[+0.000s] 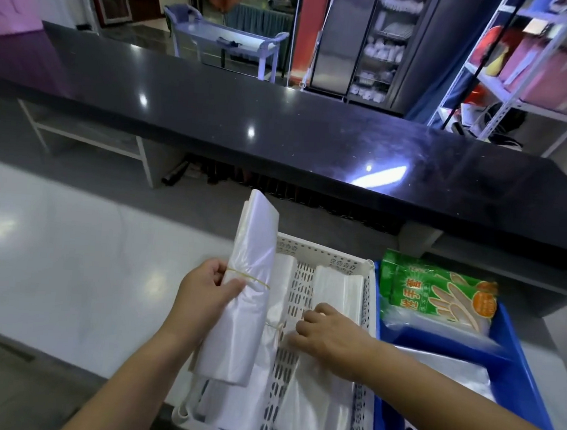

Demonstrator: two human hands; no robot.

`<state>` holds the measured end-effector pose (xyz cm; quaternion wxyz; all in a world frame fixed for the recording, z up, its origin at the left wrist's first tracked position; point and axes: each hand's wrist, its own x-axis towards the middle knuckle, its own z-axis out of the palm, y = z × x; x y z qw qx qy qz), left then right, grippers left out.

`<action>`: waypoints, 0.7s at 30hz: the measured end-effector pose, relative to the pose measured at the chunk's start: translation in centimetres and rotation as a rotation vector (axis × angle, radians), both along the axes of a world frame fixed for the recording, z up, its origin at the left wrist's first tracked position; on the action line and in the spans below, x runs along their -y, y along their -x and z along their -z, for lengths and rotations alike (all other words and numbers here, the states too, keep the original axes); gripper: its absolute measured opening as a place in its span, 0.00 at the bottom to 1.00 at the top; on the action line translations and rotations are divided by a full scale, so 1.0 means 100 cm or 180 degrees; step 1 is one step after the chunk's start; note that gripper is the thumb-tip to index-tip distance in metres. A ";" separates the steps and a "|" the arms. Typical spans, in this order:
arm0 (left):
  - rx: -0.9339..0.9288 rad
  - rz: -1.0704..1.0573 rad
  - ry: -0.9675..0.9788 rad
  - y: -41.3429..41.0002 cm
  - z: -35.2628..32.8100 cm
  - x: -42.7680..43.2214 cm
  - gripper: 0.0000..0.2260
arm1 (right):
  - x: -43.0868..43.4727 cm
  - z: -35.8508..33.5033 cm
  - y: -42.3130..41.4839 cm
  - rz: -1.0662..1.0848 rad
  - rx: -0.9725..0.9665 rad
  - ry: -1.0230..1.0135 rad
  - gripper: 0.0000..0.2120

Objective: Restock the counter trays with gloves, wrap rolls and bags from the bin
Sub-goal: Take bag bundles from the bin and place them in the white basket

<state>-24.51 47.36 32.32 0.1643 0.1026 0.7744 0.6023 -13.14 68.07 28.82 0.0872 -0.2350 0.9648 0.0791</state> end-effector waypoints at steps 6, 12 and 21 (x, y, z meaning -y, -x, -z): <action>-0.0056 0.0346 0.0318 -0.023 0.015 -0.021 0.05 | -0.012 -0.023 -0.018 0.0130 0.0046 -0.0312 0.08; -0.0059 0.1086 0.0909 -0.060 0.054 -0.052 0.09 | -0.028 -0.040 -0.048 0.0538 -0.0241 -0.0354 0.04; -0.1123 0.1678 0.2049 -0.072 0.062 -0.061 0.23 | -0.021 -0.035 -0.050 0.0714 -0.0276 -0.0139 0.05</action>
